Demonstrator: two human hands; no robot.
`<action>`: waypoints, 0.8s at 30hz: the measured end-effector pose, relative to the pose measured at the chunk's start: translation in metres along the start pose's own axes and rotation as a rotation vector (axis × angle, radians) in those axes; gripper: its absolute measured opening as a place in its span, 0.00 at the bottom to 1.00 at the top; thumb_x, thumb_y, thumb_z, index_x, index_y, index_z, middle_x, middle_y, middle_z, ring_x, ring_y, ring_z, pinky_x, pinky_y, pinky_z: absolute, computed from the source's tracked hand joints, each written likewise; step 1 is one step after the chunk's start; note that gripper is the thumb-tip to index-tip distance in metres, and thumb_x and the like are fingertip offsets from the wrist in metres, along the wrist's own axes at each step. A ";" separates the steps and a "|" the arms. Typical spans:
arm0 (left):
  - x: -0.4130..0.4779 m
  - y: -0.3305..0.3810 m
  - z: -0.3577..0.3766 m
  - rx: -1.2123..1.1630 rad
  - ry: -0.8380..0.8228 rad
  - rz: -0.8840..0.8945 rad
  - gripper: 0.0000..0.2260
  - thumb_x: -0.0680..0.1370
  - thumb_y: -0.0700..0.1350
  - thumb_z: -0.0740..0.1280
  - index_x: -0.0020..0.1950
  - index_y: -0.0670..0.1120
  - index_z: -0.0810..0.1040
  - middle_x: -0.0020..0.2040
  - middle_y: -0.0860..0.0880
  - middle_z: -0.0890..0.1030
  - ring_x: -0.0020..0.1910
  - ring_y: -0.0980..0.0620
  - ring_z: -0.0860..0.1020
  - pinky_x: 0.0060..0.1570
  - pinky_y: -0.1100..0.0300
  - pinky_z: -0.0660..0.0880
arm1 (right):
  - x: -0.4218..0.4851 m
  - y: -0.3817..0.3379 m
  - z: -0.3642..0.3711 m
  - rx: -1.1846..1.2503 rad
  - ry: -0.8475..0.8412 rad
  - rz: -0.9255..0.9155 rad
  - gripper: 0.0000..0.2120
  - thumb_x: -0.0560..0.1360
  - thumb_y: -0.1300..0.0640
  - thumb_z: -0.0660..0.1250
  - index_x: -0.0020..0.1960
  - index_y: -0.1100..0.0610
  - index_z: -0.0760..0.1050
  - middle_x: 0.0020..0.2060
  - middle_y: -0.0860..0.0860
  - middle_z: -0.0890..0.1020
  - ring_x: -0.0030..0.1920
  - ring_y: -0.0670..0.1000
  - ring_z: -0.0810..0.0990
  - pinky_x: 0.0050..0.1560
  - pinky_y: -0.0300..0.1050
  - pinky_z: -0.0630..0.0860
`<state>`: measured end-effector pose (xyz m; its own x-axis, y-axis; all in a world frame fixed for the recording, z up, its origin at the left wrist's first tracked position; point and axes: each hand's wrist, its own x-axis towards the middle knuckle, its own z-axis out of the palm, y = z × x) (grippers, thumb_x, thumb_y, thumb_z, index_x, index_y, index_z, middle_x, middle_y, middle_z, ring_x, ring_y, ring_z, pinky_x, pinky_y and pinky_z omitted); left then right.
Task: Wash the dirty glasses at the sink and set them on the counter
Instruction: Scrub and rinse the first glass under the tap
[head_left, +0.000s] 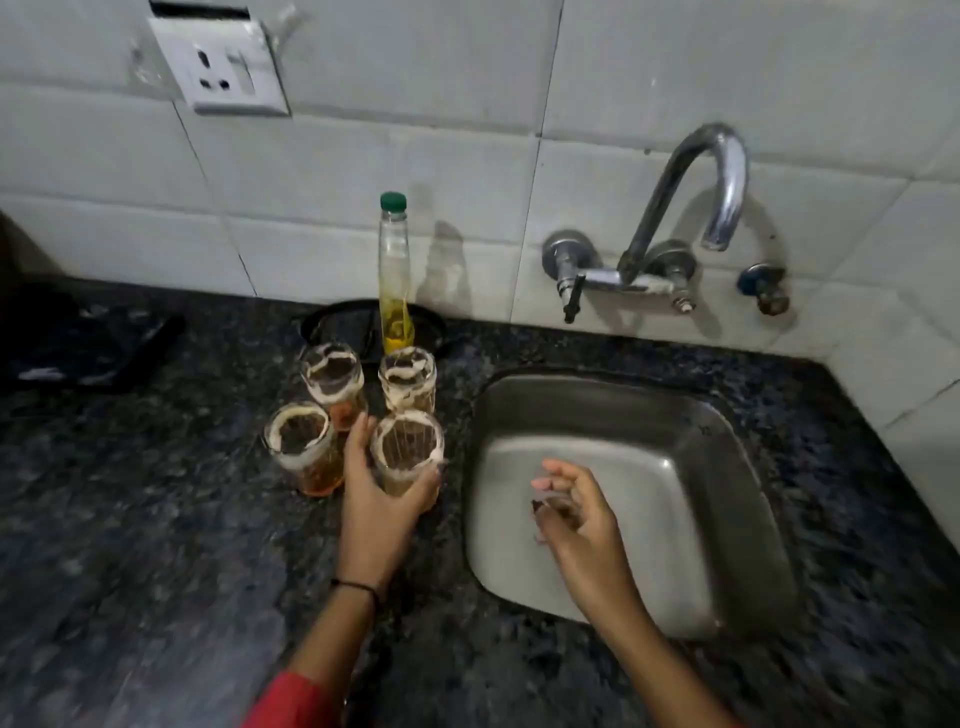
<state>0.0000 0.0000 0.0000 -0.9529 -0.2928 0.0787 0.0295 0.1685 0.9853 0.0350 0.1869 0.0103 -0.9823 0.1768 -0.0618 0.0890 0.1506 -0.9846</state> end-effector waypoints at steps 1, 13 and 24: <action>0.006 -0.001 0.003 -0.006 -0.002 0.002 0.38 0.70 0.39 0.75 0.75 0.46 0.58 0.69 0.53 0.68 0.66 0.62 0.68 0.64 0.72 0.65 | 0.006 0.004 0.003 -0.016 -0.032 0.001 0.18 0.75 0.68 0.64 0.56 0.46 0.73 0.50 0.48 0.79 0.45 0.41 0.78 0.52 0.52 0.77; -0.018 0.043 0.075 -0.030 -0.187 0.035 0.28 0.63 0.44 0.77 0.61 0.50 0.74 0.56 0.55 0.81 0.56 0.63 0.78 0.54 0.72 0.72 | 0.042 0.008 -0.007 0.070 -0.319 -0.131 0.35 0.67 0.65 0.74 0.69 0.52 0.63 0.62 0.39 0.76 0.62 0.40 0.77 0.59 0.36 0.74; 0.091 0.098 0.213 -0.236 -0.190 -0.016 0.38 0.75 0.44 0.70 0.78 0.47 0.49 0.78 0.48 0.54 0.76 0.54 0.55 0.74 0.58 0.55 | 0.112 0.000 -0.097 0.087 0.270 -0.143 0.36 0.60 0.72 0.78 0.60 0.48 0.68 0.46 0.44 0.81 0.44 0.37 0.82 0.44 0.32 0.77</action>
<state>-0.1484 0.1905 0.0714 -0.9926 -0.1084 0.0551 0.0624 -0.0649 0.9959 -0.0586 0.3014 0.0195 -0.9037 0.4131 0.1124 -0.0727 0.1106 -0.9912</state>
